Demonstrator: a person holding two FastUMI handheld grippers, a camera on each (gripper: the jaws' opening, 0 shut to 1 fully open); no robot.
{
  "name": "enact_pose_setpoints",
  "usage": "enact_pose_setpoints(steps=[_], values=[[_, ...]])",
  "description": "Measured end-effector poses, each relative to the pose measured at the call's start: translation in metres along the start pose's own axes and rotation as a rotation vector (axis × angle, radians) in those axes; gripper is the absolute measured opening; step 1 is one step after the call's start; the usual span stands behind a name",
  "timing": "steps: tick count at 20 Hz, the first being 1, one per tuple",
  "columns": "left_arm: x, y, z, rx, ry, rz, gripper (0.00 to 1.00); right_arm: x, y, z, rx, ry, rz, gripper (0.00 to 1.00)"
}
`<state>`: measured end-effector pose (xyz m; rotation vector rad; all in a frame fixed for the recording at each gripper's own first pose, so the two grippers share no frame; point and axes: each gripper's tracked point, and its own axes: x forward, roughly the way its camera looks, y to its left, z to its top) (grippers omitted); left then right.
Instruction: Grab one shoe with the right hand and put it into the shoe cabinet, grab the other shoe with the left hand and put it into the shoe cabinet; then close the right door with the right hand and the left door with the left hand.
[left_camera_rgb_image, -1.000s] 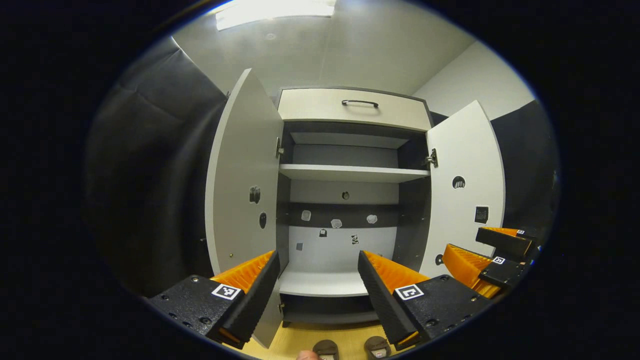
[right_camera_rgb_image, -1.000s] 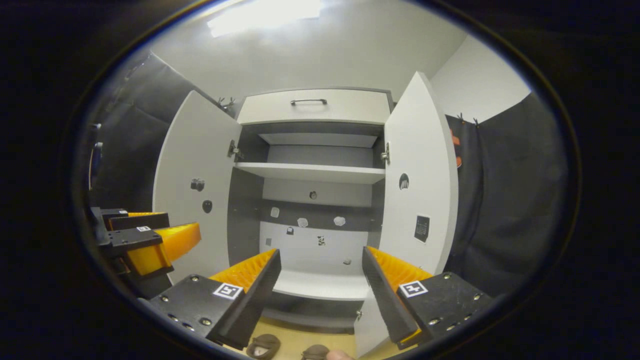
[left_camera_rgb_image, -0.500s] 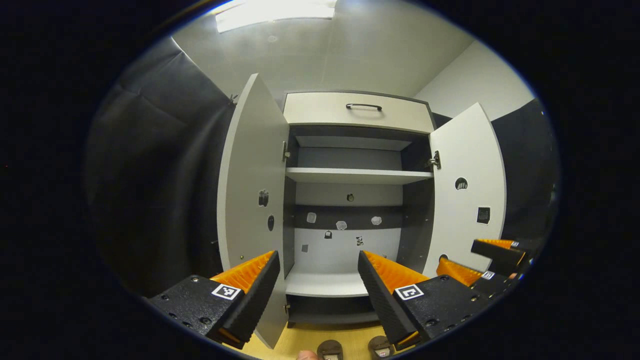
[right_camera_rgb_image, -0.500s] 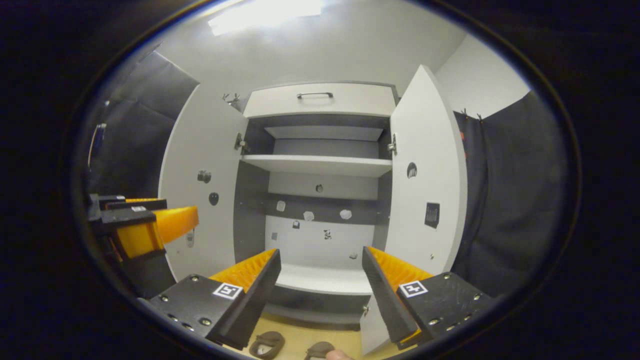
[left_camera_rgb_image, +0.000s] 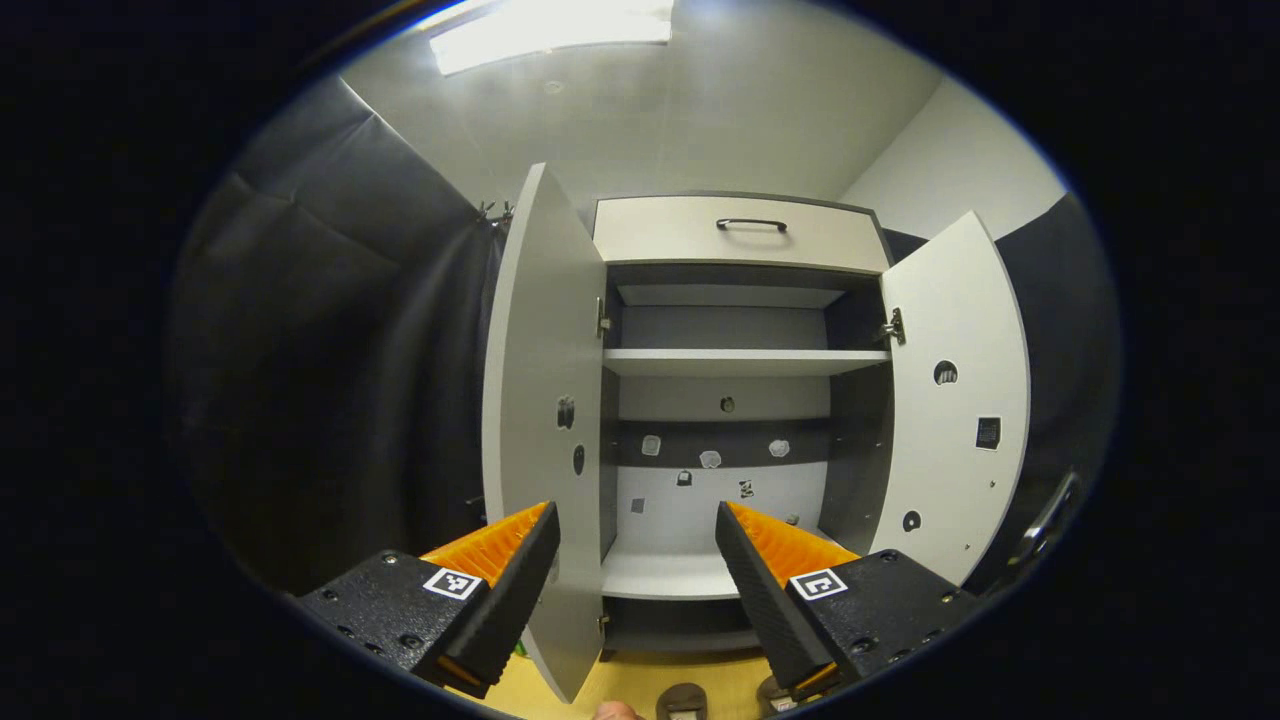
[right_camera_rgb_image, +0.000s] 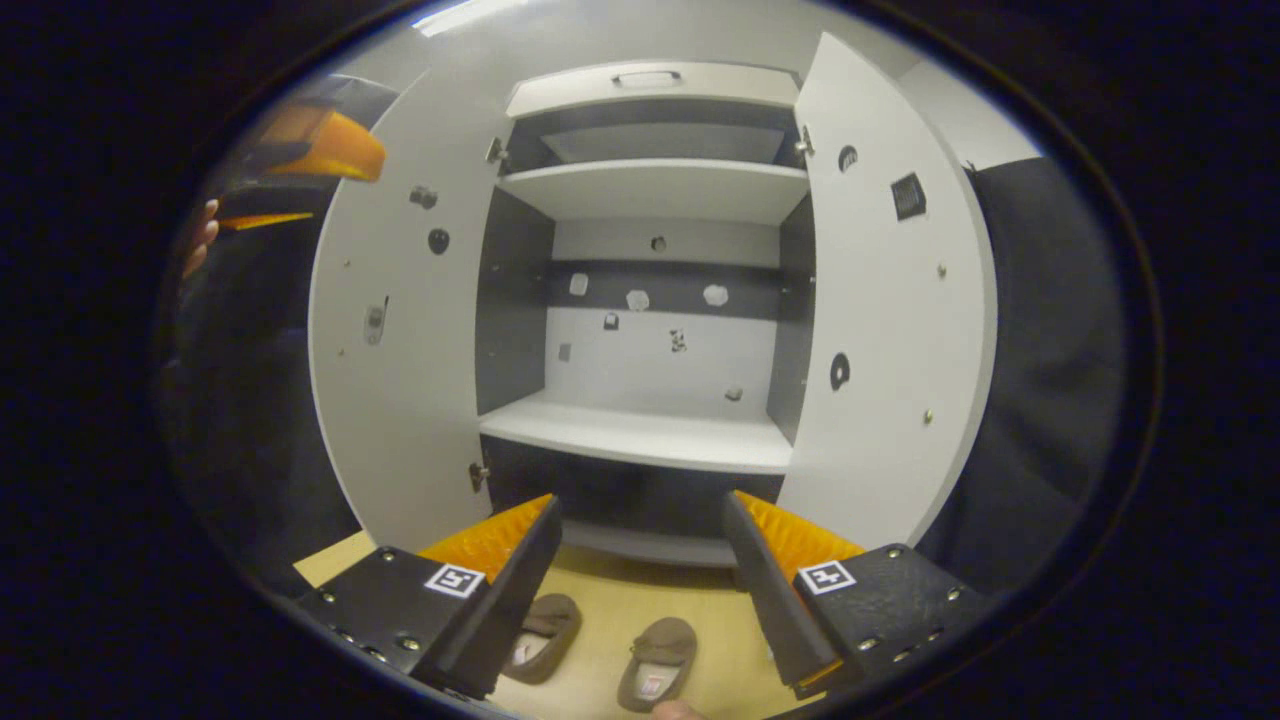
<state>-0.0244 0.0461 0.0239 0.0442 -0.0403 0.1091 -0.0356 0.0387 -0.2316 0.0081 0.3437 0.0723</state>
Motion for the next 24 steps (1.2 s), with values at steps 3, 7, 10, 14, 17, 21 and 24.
enact_pose_setpoints(steps=[3, 7, 10, 14, 17, 21, 24], values=[[-0.001, 0.01, 0.003, 0.008, -0.005, 0.02, 0.96, 0.008, 0.001, -0.052, 0.031, 0.085, 0.005, 0.98], [-0.003, 0.026, 0.003, 0.014, 0.0, 0.051, 0.96, 0.015, 0.005, -0.124, 0.069, 0.219, 0.013, 0.98], [-0.006, 0.041, 0.002, 0.022, 0.005, 0.084, 0.96, 0.023, 0.008, -0.174, 0.094, 0.324, 0.019, 0.98], [-0.009, 0.062, 0.001, 0.046, 0.018, 0.133, 0.96, 0.027, 0.017, -0.234, 0.11, 0.452, 0.037, 0.99], [-0.013, 0.077, 0.0, 0.061, 0.026, 0.171, 0.92, 0.033, 0.022, -0.271, 0.135, 0.539, 0.039, 0.99], [-0.018, 0.098, 0.001, 0.08, 0.031, 0.226, 0.93, 0.048, 0.019, -0.304, 0.115, 0.605, 0.03, 0.99], [-0.022, 0.112, 0.001, 0.095, 0.036, 0.266, 0.93, 0.068, 0.017, -0.321, 0.091, 0.635, 0.023, 0.99]])
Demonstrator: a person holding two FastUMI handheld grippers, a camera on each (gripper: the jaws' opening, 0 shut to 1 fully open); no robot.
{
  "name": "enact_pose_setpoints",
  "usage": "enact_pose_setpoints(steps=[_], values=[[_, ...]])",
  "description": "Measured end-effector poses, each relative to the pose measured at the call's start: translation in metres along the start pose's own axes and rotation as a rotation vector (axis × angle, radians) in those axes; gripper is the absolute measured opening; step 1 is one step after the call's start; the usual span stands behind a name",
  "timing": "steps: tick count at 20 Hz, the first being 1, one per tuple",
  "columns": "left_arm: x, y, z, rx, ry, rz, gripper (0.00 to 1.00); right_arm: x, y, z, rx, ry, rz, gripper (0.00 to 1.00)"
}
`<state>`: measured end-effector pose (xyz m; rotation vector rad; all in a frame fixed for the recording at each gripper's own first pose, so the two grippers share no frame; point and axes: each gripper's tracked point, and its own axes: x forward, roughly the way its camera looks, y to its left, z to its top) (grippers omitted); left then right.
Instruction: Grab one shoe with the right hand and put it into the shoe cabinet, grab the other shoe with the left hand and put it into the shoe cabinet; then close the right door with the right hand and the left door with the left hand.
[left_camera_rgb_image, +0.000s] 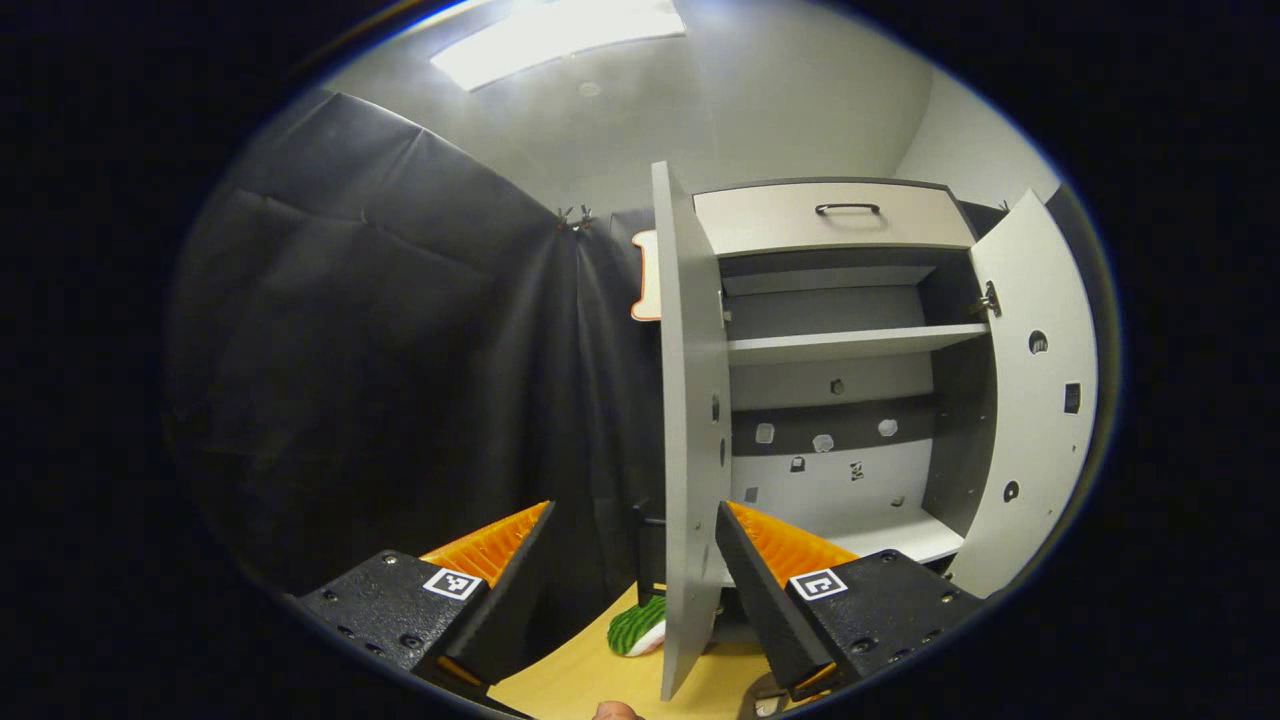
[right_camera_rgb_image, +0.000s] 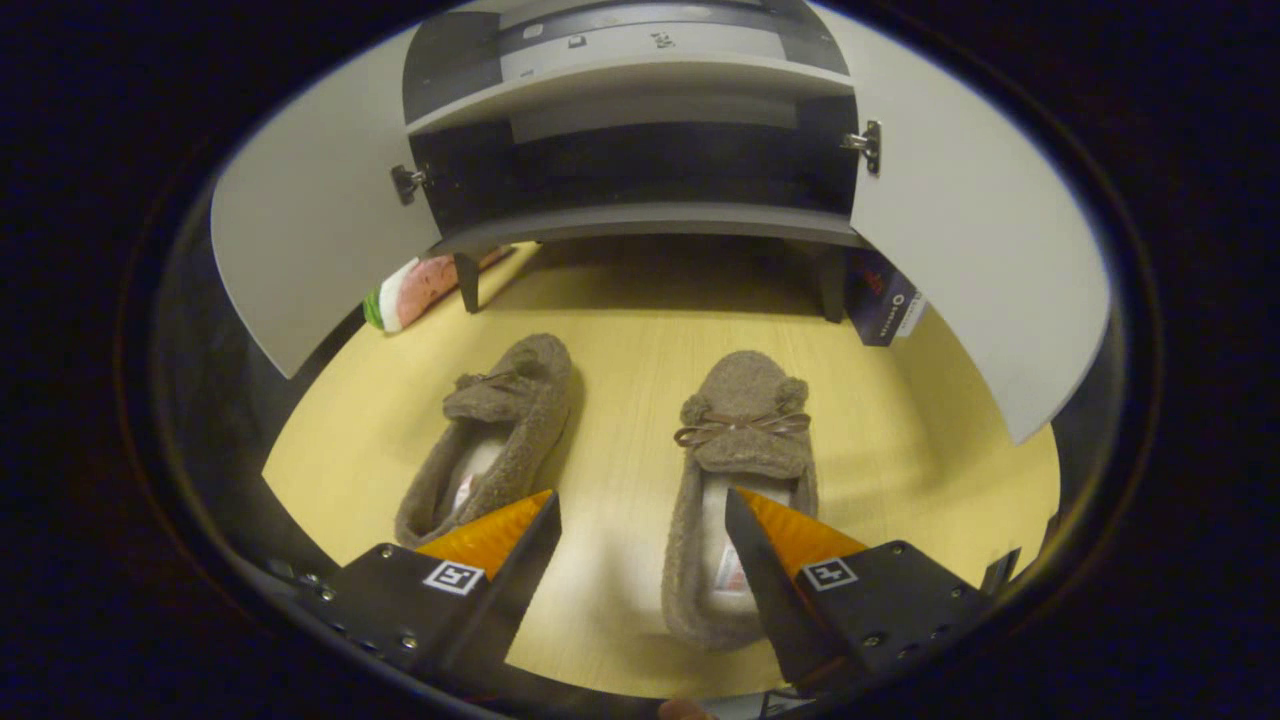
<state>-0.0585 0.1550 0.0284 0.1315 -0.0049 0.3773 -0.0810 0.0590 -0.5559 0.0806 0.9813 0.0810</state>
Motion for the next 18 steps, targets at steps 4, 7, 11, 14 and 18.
enact_pose_setpoints(steps=[4, 7, 11, 14, 18], values=[[-0.002, 0.017, -0.002, 0.018, 0.001, 0.054, 0.96, 0.035, -0.002, 0.008, 0.003, 0.029, -0.017, 0.99], [-0.001, 0.025, -0.002, 0.026, 0.004, 0.085, 0.92, 0.052, -0.01, 0.005, -0.013, 0.071, -0.062, 0.98], [-0.001, 0.029, -0.006, 0.021, 0.012, 0.105, 0.93, 0.056, -0.034, 0.009, -0.113, 0.056, -0.158, 0.31], [0.0, 0.028, -0.01, 0.01, 0.022, 0.102, 0.93, 0.05, -0.032, 0.013, -0.147, 0.054, -0.182, 0.12], [0.001, 0.028, -0.014, 0.009, 0.022, 0.09, 0.93, 0.044, -0.034, 0.022, -0.113, 0.032, -0.163, 0.01]])
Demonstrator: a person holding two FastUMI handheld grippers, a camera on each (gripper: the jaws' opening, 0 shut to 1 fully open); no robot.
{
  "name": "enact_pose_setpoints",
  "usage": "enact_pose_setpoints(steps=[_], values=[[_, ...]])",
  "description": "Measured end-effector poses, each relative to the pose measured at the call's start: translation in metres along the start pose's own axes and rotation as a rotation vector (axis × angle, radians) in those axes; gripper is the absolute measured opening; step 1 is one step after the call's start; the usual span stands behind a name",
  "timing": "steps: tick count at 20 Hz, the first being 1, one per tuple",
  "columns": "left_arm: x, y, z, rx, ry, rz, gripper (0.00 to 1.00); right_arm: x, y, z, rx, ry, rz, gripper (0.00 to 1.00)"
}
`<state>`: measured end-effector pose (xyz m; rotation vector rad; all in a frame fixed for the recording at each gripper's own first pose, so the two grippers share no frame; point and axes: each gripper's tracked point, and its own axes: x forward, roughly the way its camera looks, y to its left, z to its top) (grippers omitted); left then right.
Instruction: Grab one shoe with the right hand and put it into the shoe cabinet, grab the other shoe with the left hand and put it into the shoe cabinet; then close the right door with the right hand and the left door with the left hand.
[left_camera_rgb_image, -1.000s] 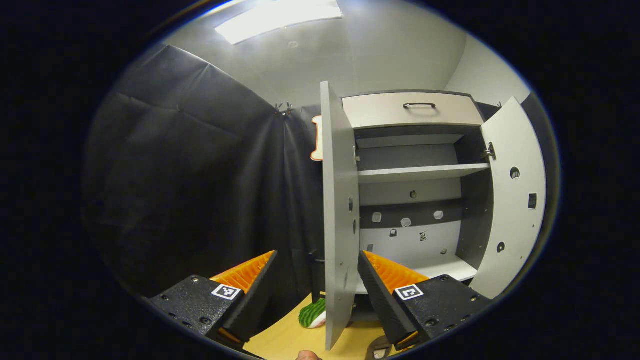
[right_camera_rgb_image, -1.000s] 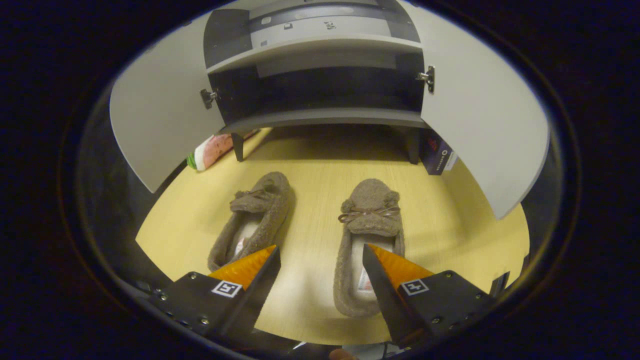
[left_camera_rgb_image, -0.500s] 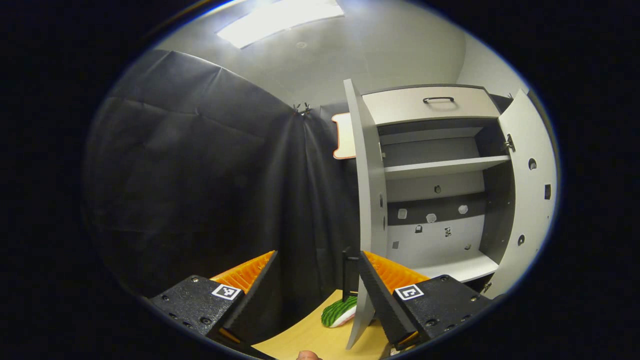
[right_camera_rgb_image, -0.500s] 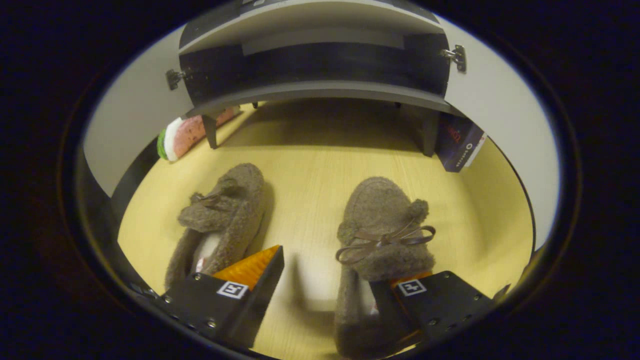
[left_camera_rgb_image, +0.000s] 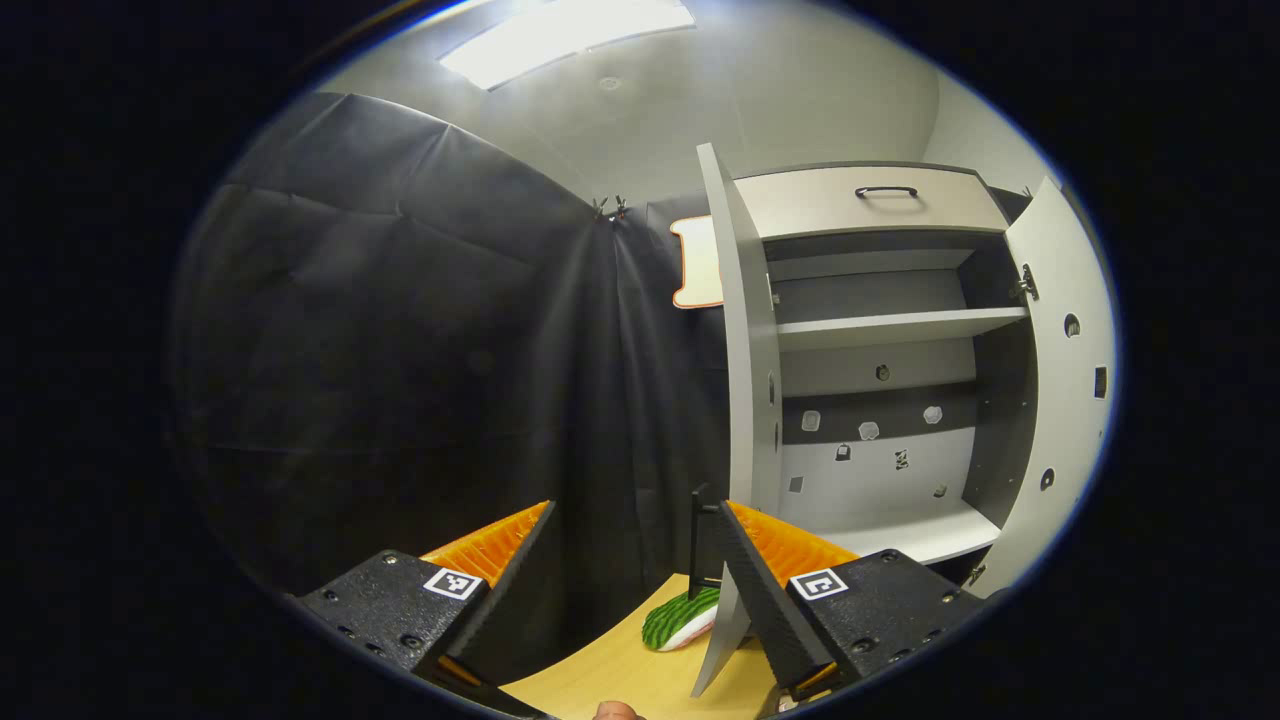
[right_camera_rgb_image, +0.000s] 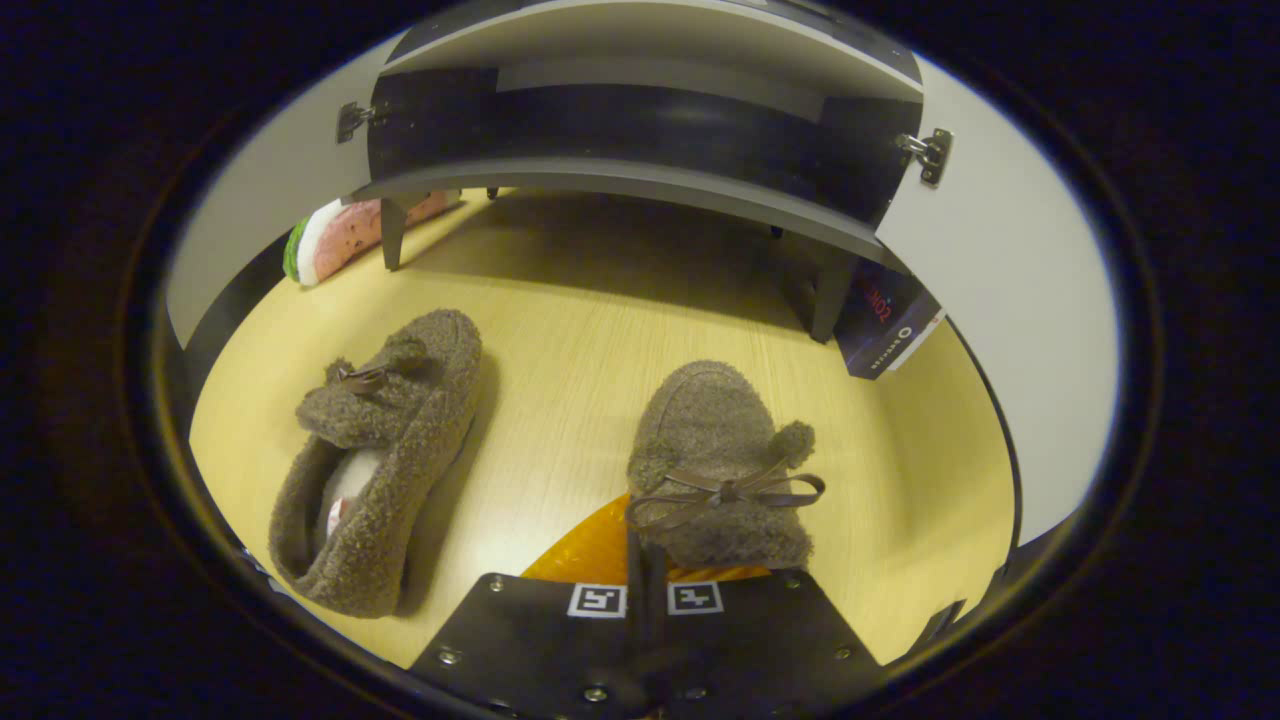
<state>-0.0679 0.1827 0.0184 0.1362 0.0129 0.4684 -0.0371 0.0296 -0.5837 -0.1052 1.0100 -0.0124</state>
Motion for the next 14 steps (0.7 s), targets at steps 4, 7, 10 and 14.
enact_pose_setpoints(steps=[4, 7, 10, 14], values=[[0.003, -0.003, -0.001, -0.007, -0.006, -0.013, 0.93, -0.027, -0.011, 0.037, 0.034, -0.087, 0.004, 0.01], [0.009, -0.008, -0.002, -0.01, -0.006, -0.026, 0.96, -0.053, -0.018, 0.082, 0.053, -0.18, 0.013, 0.01], [0.01, -0.008, -0.005, -0.018, -0.003, -0.031, 0.96, -0.086, -0.025, 0.142, 0.063, -0.303, 0.018, 0.01], [0.012, -0.003, -0.009, -0.029, 0.002, -0.019, 0.96, -0.135, -0.034, 0.241, 0.078, -0.487, 0.023, 0.01]])
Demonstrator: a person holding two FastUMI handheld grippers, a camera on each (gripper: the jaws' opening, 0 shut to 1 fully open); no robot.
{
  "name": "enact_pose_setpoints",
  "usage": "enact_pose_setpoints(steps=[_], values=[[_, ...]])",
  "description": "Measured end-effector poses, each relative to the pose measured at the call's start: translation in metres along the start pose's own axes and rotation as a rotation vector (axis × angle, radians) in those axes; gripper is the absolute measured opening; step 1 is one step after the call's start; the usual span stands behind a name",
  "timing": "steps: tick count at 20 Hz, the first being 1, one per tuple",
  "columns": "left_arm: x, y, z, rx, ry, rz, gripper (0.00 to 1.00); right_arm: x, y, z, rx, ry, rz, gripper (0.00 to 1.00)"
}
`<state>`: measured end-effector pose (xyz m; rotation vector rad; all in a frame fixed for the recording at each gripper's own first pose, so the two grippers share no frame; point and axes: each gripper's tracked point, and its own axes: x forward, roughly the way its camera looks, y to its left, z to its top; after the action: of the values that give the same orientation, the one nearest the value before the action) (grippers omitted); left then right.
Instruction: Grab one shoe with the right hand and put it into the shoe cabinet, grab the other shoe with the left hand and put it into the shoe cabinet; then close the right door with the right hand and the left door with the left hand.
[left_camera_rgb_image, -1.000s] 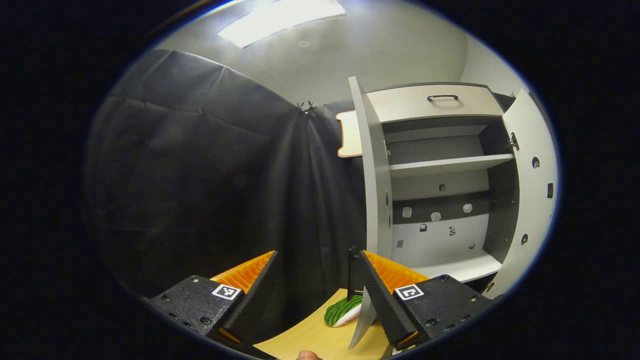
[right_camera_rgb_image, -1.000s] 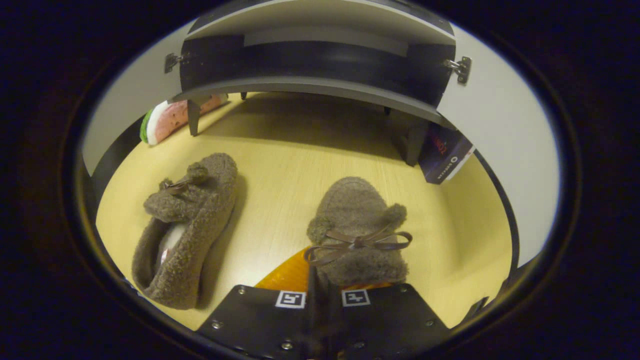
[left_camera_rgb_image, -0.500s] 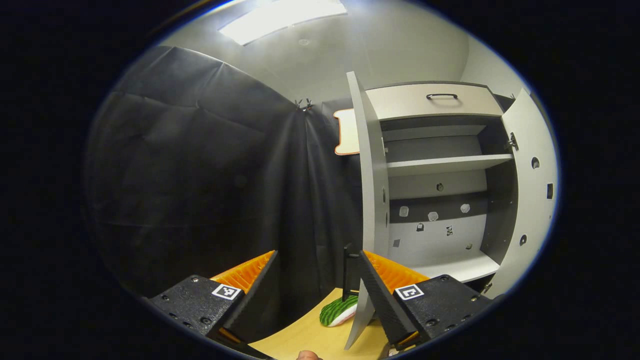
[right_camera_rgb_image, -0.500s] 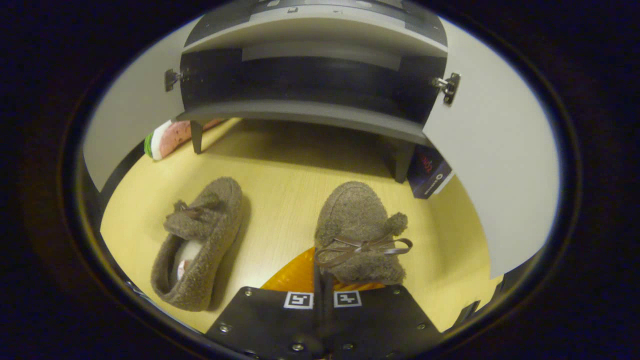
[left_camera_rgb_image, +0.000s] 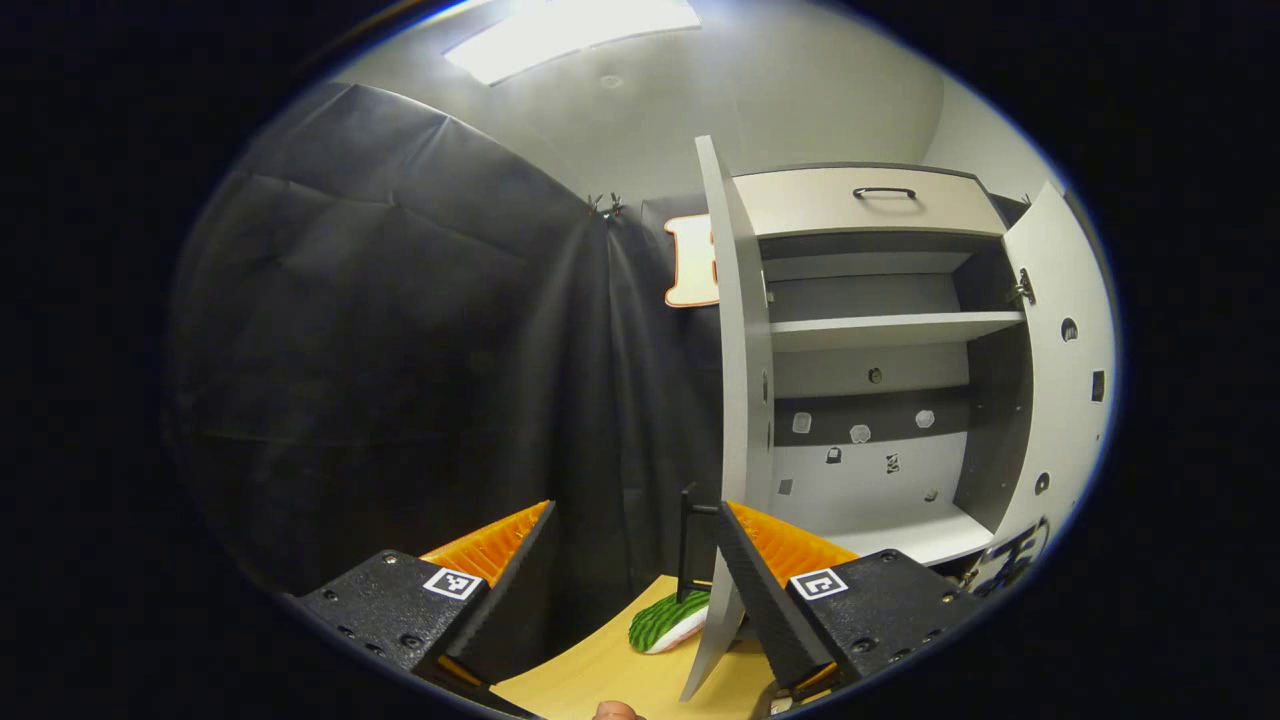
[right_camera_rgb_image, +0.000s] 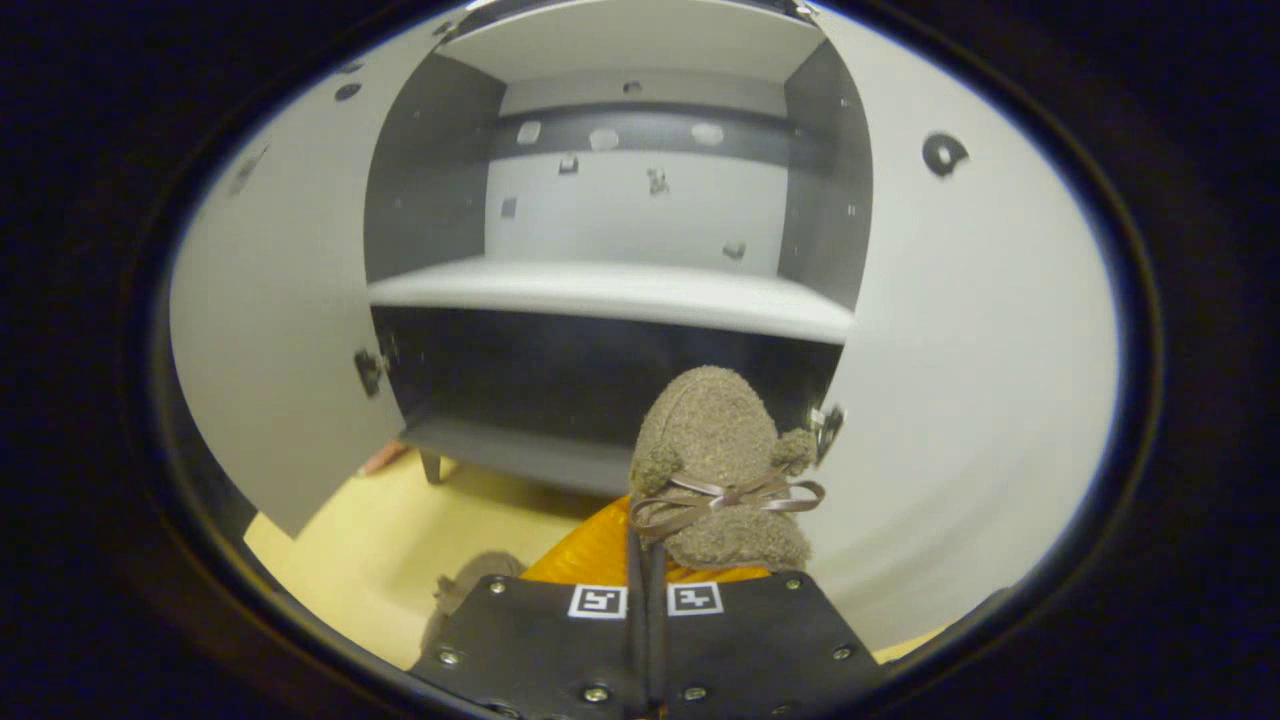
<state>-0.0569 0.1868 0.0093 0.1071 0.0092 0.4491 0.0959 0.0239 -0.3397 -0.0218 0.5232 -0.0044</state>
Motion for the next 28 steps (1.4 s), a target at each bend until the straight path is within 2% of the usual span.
enact_pose_setpoints(steps=[3, 6, 12, 16, 17, 18, 21, 23, 25, 28], values=[[0.001, 0.009, -0.003, -0.007, 0.005, 0.022, 0.93, 0.014, 0.0, 0.076, 0.001, -0.101, 0.015, 0.01], [-0.002, 0.023, -0.008, -0.018, 0.011, 0.056, 0.96, 0.04, -0.006, 0.133, -0.021, -0.169, 0.003, 0.01], [-0.019, 0.062, -0.025, -0.024, 0.044, 0.159, 0.96, 0.106, -0.014, 0.199, -0.021, -0.198, -0.029, 0.01], [-0.037, 0.089, -0.037, -0.02, 0.07, 0.233, 0.92, 0.152, -0.02, 0.203, 0.018, -0.135, -0.046, 0.01], [-0.043, 0.096, -0.04, -0.017, 0.078, 0.253, 0.96, 0.161, -0.022, 0.201, 0.03, -0.114, -0.051, 0.01], [-0.046, 0.103, -0.043, -0.014, 0.086, 0.272, 0.92, 0.17, -0.023, 0.197, 0.04, -0.094, -0.057, 0.01], [-0.058, 0.12, -0.05, -0.009, 0.102, 0.321, 0.96, 0.191, -0.026, 0.191, 0.065, -0.054, -0.069, 0.01], [-0.064, 0.124, -0.054, -0.023, 0.104, 0.332, 0.93, 0.204, -0.025, 0.184, 0.096, -0.023, -0.069, 0.01], [-0.069, 0.125, -0.06, -0.034, 0.114, 0.335, 1.0, 0.215, -0.026, 0.174, 0.127, 0.016, -0.075, 0.01], [-0.076, 0.128, -0.068, -0.02, 0.138, 0.347, 0.96, 0.225, -0.025, 0.163, 0.143, 0.059, -0.082, 0.01]])
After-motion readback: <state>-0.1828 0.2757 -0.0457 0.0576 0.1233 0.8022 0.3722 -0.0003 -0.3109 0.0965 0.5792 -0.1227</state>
